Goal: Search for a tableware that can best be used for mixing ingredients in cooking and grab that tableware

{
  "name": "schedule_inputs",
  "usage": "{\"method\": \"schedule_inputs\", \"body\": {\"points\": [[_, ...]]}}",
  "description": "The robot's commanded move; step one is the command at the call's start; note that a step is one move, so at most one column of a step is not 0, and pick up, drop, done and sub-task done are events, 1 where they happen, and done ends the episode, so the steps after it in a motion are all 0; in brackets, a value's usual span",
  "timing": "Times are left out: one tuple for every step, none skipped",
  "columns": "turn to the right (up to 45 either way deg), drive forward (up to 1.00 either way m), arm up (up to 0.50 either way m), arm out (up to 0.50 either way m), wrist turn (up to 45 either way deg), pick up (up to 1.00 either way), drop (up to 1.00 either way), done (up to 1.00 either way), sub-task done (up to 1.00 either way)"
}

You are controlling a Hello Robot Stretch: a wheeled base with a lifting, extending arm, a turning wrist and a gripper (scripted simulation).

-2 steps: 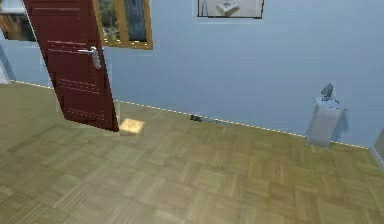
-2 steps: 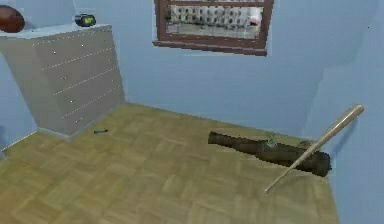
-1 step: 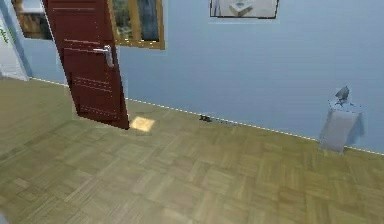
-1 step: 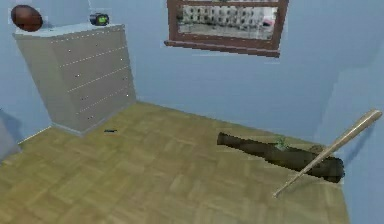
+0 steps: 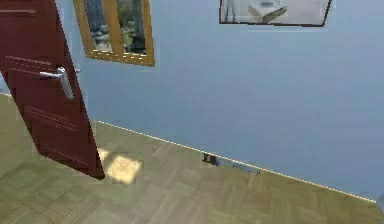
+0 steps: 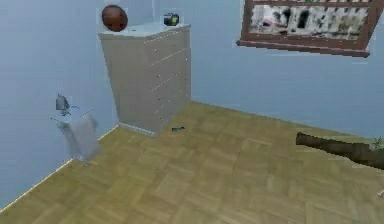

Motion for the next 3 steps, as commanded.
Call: {"method": "schedule_inputs", "body": {"points": [[-45.0, 0.0, 0.0, 0.0, 0.0, 0.0, 0.0, 0.0, 0.0], [-9.0, 0.0, 0.0, 0.0, 0.0, 0.0, 0.0, 0.0, 0.0], [-3.0, 0.0, 0.0, 0.0, 0.0, 0.0, 0.0, 0.0, 0.0]]}}
